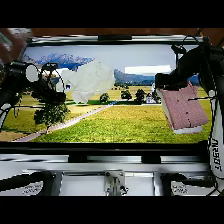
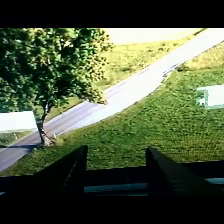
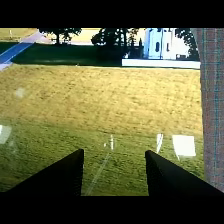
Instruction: Fold the shirts.
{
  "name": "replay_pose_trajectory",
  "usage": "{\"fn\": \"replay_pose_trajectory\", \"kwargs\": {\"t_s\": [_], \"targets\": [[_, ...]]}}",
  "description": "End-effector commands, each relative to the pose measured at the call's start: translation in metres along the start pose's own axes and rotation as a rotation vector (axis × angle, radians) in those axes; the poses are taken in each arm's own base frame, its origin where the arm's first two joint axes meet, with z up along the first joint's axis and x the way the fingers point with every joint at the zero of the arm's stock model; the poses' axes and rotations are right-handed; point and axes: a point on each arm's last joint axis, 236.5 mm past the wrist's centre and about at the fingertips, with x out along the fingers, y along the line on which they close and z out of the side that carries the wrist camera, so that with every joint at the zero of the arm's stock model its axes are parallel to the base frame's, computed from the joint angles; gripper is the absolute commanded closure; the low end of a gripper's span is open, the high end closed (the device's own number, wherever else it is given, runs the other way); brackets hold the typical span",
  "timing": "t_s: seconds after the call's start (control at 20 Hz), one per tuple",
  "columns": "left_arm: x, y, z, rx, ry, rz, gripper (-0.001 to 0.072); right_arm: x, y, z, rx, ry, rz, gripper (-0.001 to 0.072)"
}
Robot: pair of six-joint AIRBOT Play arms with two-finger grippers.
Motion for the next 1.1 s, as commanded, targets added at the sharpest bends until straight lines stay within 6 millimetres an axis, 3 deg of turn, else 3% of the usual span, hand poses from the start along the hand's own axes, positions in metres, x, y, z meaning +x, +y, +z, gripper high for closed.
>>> {"fn": "replay_pose_trajectory", "kwargs": {"t_s": [0.0,0.8,0.95,1.05], "targets": [[0.0,0.0,0.0,0.001,0.0,0.0,0.0258,0.0,0.0,0.0,0.0,0.001,0.0,0.0207],[0.0,0.0,0.001,0.0,-0.003,0.0,0.0258,0.0,0.001,0.003,0.0,-0.012,0.001,0.0207],[0.003,-0.005,0.032,-0.027,-0.124,-0.021,0.0258,0.0,0.002,0.018,0.001,-0.075,0.009,0.0208],[0.004,-0.019,0.054,-0.131,-0.204,-0.09,0.0258,-0.001,0.003,0.022,0.001,-0.092,0.011,0.0207]]}}
